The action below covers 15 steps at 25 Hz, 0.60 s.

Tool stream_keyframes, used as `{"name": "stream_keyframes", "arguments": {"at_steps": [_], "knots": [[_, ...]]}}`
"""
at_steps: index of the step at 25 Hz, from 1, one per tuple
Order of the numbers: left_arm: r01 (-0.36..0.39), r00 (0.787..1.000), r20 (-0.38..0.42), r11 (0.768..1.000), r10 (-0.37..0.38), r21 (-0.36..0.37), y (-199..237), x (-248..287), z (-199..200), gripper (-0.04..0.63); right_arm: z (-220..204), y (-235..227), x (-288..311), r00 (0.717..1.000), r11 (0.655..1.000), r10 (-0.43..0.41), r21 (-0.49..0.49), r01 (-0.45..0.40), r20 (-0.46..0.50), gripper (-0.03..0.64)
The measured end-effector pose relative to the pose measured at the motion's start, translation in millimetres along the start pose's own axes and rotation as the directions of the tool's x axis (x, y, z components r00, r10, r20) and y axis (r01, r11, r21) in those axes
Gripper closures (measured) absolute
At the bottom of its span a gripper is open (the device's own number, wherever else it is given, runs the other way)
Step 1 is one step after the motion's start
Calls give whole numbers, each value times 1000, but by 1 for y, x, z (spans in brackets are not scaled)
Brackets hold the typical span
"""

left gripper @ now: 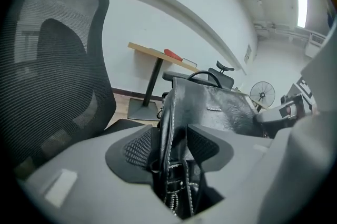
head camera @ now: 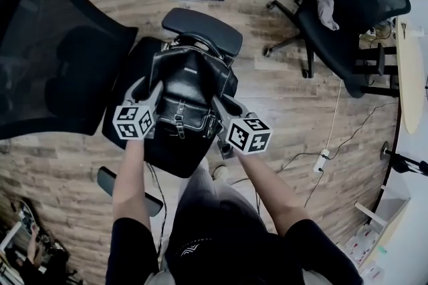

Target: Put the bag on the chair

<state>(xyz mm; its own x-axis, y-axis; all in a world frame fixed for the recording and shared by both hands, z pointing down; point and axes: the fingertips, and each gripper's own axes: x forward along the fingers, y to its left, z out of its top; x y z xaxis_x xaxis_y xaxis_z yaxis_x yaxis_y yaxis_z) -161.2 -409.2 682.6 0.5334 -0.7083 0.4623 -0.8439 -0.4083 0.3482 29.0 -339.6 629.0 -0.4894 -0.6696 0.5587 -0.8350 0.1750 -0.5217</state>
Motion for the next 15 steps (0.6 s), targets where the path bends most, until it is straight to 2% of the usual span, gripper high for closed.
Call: {"name": "stream_keyframes", "arguments": {"at_steps": [6,10,13,15], "knots": [[-68,998,14,996,67,59,0,-18,10,383,9,2,-10,999,999,-27,-27,28,30,529],[-98,995,26,994,97,53,-5,-33,16,395,11,6,-18,999,999,-32,-38,33,36,529],[-110,993,44,993,108,36,-13,-47,24,433,12,11,-25,999,999,-20,-42,22,42,531],[-126,991,51,990,124,60,-21,-57,28,443,14,16,-32,999,999,-7,-49,10,54,551]]}}
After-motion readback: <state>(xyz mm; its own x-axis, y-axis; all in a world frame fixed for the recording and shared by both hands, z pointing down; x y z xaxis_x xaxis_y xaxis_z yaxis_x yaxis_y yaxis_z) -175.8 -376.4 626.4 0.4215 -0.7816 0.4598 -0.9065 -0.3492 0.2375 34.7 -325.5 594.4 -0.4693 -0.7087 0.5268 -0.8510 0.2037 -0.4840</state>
